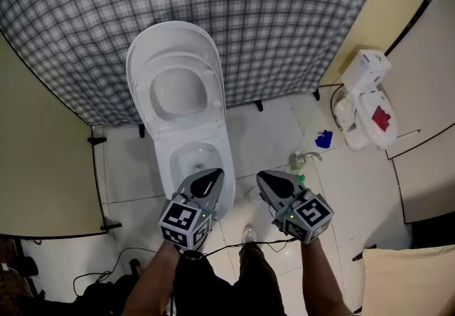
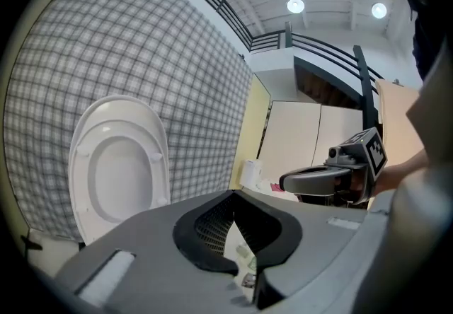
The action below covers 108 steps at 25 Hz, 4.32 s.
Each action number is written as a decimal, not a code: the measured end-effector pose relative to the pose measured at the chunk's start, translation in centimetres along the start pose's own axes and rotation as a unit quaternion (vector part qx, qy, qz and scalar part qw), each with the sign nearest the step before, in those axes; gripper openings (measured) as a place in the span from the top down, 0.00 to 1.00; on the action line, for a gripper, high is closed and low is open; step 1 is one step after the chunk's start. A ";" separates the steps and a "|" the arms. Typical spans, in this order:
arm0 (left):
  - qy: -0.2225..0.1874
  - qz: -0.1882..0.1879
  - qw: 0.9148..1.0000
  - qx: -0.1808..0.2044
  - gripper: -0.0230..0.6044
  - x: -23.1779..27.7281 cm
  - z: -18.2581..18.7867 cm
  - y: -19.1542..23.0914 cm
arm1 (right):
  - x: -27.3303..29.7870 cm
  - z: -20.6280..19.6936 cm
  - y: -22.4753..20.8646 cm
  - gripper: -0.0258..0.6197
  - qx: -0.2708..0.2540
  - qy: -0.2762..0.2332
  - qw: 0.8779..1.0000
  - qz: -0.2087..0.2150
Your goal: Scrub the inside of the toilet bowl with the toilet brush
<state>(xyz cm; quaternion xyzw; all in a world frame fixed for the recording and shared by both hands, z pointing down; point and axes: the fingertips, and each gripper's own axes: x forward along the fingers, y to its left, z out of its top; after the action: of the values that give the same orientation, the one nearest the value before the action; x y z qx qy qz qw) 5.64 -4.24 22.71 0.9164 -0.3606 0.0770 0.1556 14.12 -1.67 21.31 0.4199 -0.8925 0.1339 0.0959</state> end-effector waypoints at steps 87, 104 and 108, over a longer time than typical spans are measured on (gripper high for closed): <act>0.094 0.008 0.992 -0.082 0.95 3.6 -22.6 2.4 | -3.2 -24.7 -15.6 0.63 0.075 0.147 0.961 -0.221; 0.092 0.087 0.987 -0.103 0.95 -2.2 -21.2 9.0 | 8.7 -16.4 -4.8 0.63 0.066 0.080 0.990 -0.092; 0.099 0.092 0.985 -0.112 0.95 -2.6 -22.5 9.8 | 11.6 -19.3 -3.5 0.63 0.080 0.100 0.989 -0.077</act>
<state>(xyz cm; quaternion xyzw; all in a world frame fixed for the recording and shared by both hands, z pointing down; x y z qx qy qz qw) -3.63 -1.74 45.47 0.8443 -0.4323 0.1402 0.2840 10.71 -6.02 43.41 0.4786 -0.8297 0.2386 0.1603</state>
